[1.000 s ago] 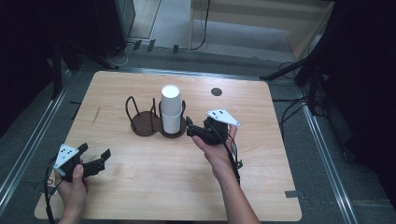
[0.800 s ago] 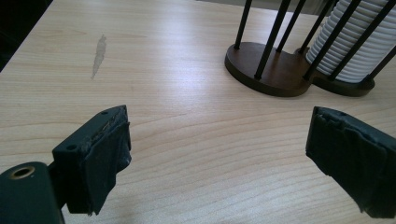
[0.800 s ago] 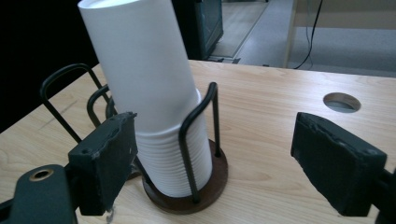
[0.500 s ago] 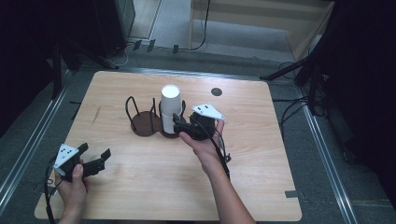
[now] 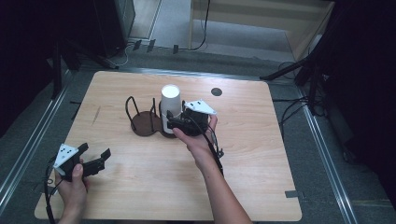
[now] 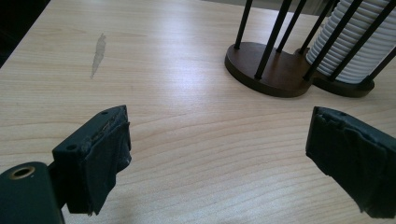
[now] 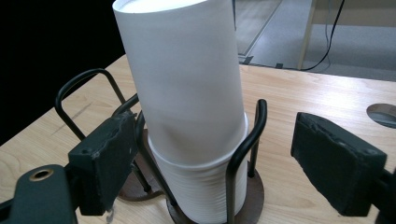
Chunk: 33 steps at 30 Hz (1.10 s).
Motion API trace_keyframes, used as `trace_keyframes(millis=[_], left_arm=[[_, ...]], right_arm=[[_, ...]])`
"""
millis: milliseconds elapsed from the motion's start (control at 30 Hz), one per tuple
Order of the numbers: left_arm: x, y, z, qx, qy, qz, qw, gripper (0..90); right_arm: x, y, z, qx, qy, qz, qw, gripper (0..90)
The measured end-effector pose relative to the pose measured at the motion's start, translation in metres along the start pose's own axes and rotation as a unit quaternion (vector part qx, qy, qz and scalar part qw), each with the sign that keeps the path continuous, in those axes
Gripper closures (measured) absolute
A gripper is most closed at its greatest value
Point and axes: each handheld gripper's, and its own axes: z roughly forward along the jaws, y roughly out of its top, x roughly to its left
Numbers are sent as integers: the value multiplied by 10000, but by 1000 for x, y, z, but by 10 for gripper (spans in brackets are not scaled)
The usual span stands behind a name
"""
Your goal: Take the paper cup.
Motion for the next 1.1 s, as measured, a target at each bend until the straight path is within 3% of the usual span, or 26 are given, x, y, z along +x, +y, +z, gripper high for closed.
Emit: trace_keyframes(millis=[533, 1100], left_arm=[[0, 0, 1, 9, 10, -10, 10000, 68], [1, 0, 1, 3, 4, -43, 10000, 68]], right_arm=[[7, 2, 19, 37, 13, -76, 10000, 155], [17, 4, 37, -77, -176, -174, 9997, 217]])
